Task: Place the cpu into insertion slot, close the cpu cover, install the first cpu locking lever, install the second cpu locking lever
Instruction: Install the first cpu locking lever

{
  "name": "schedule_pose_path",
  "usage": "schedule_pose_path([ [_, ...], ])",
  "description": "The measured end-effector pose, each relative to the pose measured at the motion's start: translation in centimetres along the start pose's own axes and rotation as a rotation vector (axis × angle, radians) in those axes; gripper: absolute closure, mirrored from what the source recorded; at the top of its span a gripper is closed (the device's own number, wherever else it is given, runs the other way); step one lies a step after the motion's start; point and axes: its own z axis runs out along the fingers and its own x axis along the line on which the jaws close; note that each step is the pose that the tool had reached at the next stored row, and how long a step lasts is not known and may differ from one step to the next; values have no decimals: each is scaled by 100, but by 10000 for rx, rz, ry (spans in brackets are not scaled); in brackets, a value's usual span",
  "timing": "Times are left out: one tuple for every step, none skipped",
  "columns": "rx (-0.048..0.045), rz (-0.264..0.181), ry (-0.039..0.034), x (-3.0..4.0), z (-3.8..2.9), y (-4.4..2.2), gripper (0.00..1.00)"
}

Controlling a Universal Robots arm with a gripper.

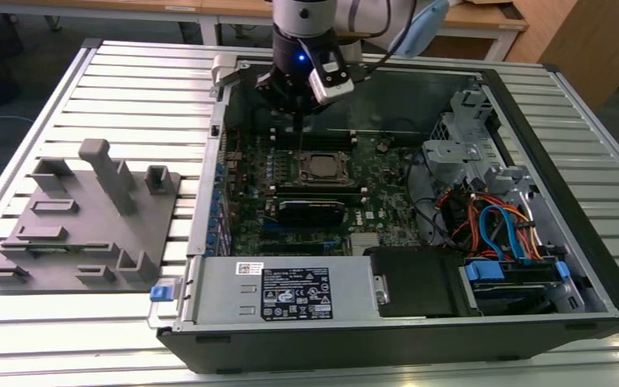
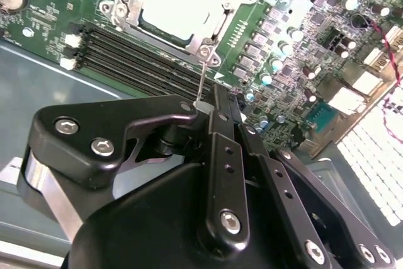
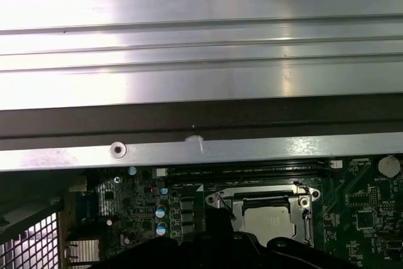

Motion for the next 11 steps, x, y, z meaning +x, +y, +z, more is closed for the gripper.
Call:
schedule_pose_path([
  [0, 0, 0, -13, 1, 1, 89],
  [0, 0, 1, -26, 2, 2, 89],
  [0, 1, 2, -40, 2, 2, 89],
  [1, 1, 3, -50, 3, 3, 89],
  [1, 1, 3, -57, 3, 3, 89],
  [0, 0, 2, -60, 4, 3, 89],
  [0, 1, 2, -61, 4, 3, 89],
  [1, 0, 3, -69, 4, 4, 89],
  [0, 1, 3, -75, 4, 5, 89],
  [0, 0, 2, -75, 4, 5, 89],
  [1, 1, 2, -75, 4, 5, 89],
])
